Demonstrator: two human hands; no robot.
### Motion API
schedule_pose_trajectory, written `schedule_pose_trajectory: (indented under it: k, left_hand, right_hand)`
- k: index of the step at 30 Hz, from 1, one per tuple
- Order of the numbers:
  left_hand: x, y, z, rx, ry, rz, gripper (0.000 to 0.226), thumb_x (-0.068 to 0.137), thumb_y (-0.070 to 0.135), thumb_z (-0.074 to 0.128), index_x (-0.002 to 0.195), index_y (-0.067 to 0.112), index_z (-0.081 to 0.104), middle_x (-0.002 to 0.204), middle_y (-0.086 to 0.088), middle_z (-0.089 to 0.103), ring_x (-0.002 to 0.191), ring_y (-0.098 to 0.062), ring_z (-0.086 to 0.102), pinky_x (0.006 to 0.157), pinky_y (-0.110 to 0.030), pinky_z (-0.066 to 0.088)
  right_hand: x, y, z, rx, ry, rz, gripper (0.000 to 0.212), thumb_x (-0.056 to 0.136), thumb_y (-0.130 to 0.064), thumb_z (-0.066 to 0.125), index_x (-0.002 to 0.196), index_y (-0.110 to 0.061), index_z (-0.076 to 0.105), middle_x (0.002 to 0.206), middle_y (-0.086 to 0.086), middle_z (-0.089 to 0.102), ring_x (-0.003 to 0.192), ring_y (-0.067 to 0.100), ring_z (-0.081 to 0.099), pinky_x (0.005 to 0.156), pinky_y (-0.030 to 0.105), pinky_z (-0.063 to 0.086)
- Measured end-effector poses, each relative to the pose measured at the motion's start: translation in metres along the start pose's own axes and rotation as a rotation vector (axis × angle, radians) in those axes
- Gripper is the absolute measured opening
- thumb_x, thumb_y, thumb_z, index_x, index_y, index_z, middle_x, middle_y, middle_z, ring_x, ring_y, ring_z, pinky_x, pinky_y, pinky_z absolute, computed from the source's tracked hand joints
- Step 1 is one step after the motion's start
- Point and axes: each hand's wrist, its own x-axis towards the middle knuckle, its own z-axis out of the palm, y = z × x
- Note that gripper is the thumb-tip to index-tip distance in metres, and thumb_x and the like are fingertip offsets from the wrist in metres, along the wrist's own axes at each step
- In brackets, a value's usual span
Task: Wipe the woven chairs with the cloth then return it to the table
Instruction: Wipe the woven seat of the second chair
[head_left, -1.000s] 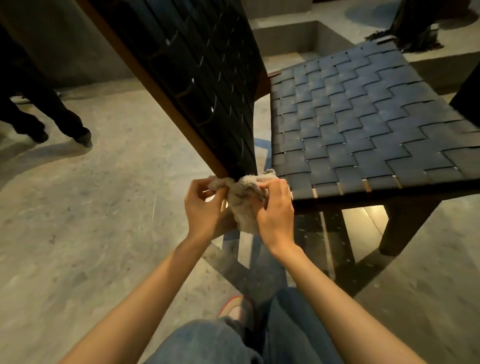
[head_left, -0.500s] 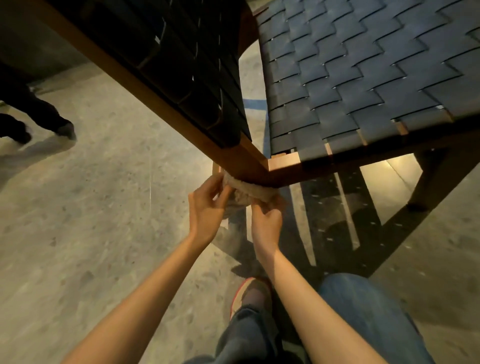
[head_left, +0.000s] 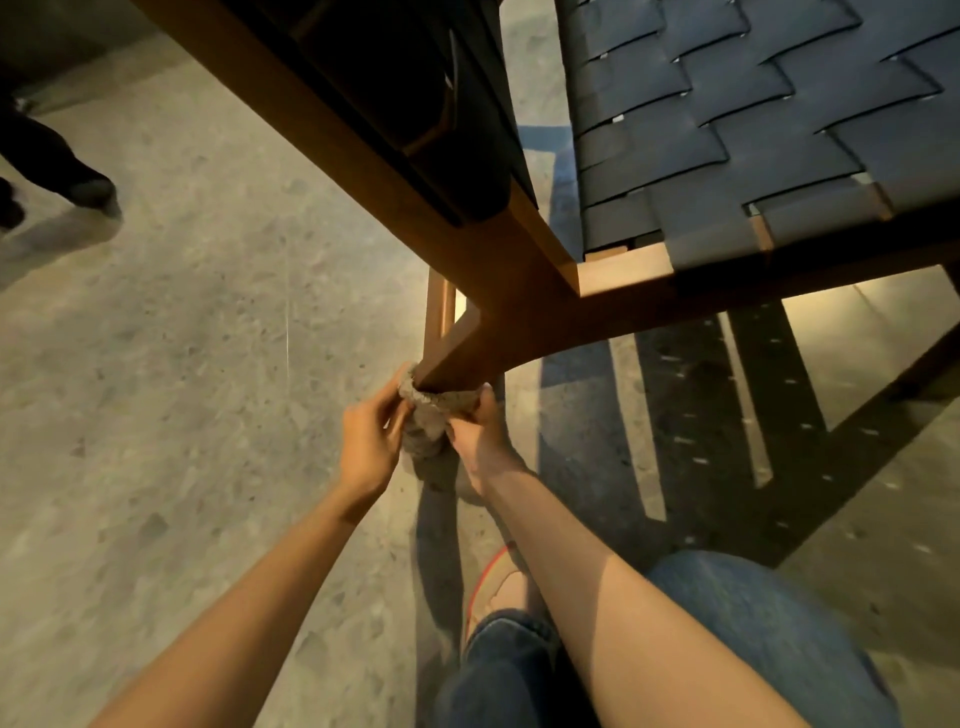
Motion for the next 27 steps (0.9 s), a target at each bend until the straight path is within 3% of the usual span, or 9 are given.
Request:
schedule_pose_trajectory:
  k: [3,6,9,13,15,18,21,25,27]
  left_hand:
    - [0.002,-0.013,0.002,0.048,-0.011,-0.021,0.047,0.094,0.006,0.054,0.130,0.034,0.046,0.118,0.014,0.057,0.110,-0.004,0.053,0.085,-0.006,0.038]
    - [0.002,-0.014,0.007,0.035,-0.007,-0.093,0.042,0.094,0.007,0.054,0.134,0.019,0.051,0.122,0.005,0.060,0.113,-0.012,0.056,0.085,-0.006,0.038]
    - [-0.004,0.004,0.010,-0.020,0.073,-0.086,0.043,0.093,0.009,0.056,0.135,0.018,0.050,0.121,0.007,0.059,0.107,-0.006,0.056,0.082,0.001,0.039]
    - [-0.010,0.052,0.016,-0.065,0.213,-0.032,0.049,0.089,0.004,0.060,0.133,0.022,0.047,0.121,0.004,0.061,0.107,-0.016,0.061,0.093,-0.024,0.049]
    - [-0.013,0.079,0.017,-0.116,0.283,0.016,0.051,0.087,0.003,0.062,0.130,0.026,0.046,0.123,0.001,0.061,0.110,-0.019,0.060,0.096,-0.035,0.050]
    - [-0.019,0.114,0.018,-0.210,0.407,0.117,0.038,0.080,0.000,0.070,0.116,0.009,0.062,0.115,-0.003,0.053,0.109,-0.014,0.055,0.092,-0.038,0.051]
    - [-0.025,0.143,0.024,-0.187,0.441,0.113,0.022,0.076,0.002,0.074,0.092,0.008,0.060,0.100,0.001,0.049,0.091,-0.005,0.056,0.079,-0.032,0.056]
    - [-0.032,0.181,0.037,-0.070,0.312,0.375,0.027,0.074,-0.002,0.075,0.099,0.000,0.065,0.097,-0.016,0.064,0.088,-0.015,0.059,0.078,-0.003,0.045]
    - [-0.024,0.199,0.039,-0.045,0.310,0.462,0.031,0.074,-0.004,0.075,0.102,-0.002,0.064,0.098,-0.017,0.064,0.090,-0.010,0.055,0.080,0.001,0.041]
  right_hand:
    - [0.009,0.005,0.004,0.054,-0.026,0.028,0.052,0.091,-0.014,0.062,0.140,-0.018,0.043,0.132,0.003,0.057,0.121,0.022,0.054,0.107,0.046,0.041]
    - [0.009,0.005,0.006,0.073,0.031,0.044,0.040,0.096,-0.016,0.055,0.135,-0.018,0.048,0.130,0.003,0.058,0.121,0.023,0.054,0.107,0.047,0.040]
    - [-0.001,0.004,0.002,0.252,0.115,0.047,0.025,0.099,-0.021,0.049,0.120,-0.015,0.061,0.121,0.006,0.063,0.114,0.024,0.058,0.105,0.043,0.043]
    - [-0.022,-0.013,-0.009,0.177,0.276,-0.070,0.014,0.096,-0.013,0.053,0.098,-0.016,0.067,0.095,0.000,0.068,0.097,0.016,0.062,0.079,0.019,0.053]
    - [-0.034,-0.025,-0.017,0.205,0.301,-0.101,0.016,0.096,-0.008,0.051,0.093,-0.012,0.067,0.086,0.000,0.065,0.091,0.017,0.062,0.082,0.027,0.054]
    - [-0.057,-0.039,-0.033,0.211,0.318,-0.211,0.022,0.094,-0.001,0.052,0.114,0.001,0.060,0.093,0.002,0.061,0.091,0.019,0.059,0.079,0.026,0.050]
    - [-0.079,-0.060,-0.056,0.249,0.525,-0.264,0.022,0.090,0.003,0.054,0.111,0.005,0.060,0.098,0.012,0.066,0.096,0.025,0.064,0.076,0.028,0.050]
    - [-0.104,-0.090,-0.088,0.307,0.722,-0.428,0.023,0.092,0.000,0.050,0.108,0.001,0.067,0.097,0.007,0.067,0.077,0.004,0.058,0.064,0.004,0.043]
    - [-0.115,-0.101,-0.103,0.342,0.742,-0.470,0.023,0.092,-0.002,0.052,0.109,0.000,0.067,0.100,0.009,0.070,0.086,0.009,0.063,0.074,0.013,0.049]
